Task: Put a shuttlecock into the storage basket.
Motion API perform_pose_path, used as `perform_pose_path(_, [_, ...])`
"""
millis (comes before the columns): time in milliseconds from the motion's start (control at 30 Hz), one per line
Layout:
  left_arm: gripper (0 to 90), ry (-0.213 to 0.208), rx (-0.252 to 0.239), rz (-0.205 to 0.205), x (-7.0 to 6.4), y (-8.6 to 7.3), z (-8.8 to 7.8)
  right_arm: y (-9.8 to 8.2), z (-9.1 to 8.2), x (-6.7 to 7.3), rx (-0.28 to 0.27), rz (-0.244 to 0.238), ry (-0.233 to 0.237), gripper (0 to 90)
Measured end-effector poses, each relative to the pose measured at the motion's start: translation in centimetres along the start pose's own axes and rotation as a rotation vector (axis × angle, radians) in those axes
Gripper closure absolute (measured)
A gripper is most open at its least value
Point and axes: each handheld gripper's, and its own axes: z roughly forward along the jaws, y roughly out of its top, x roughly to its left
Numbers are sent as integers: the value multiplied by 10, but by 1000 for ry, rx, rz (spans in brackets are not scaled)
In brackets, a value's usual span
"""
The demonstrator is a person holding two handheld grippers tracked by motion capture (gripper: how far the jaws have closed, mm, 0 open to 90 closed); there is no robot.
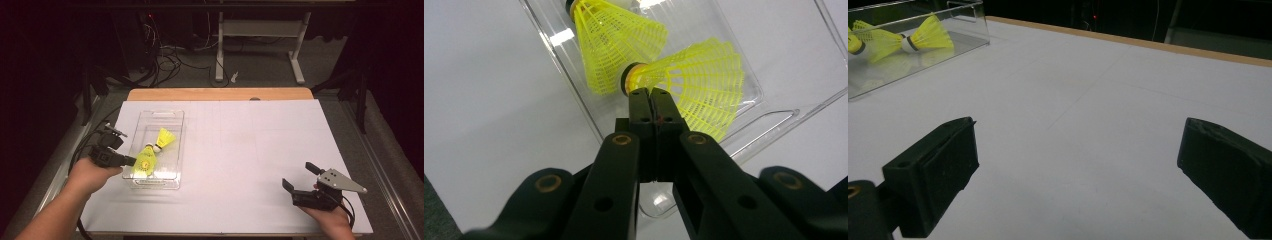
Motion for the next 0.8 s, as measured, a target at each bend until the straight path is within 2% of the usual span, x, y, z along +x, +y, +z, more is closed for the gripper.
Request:
perform_pose_path(333, [900, 6, 5, -15, 4, -4, 6, 0, 0, 0, 4, 3, -2, 32])
perform_pose_path(800, [899, 30, 36, 4, 0, -8, 7, 0, 0, 0, 0, -1, 0, 32])
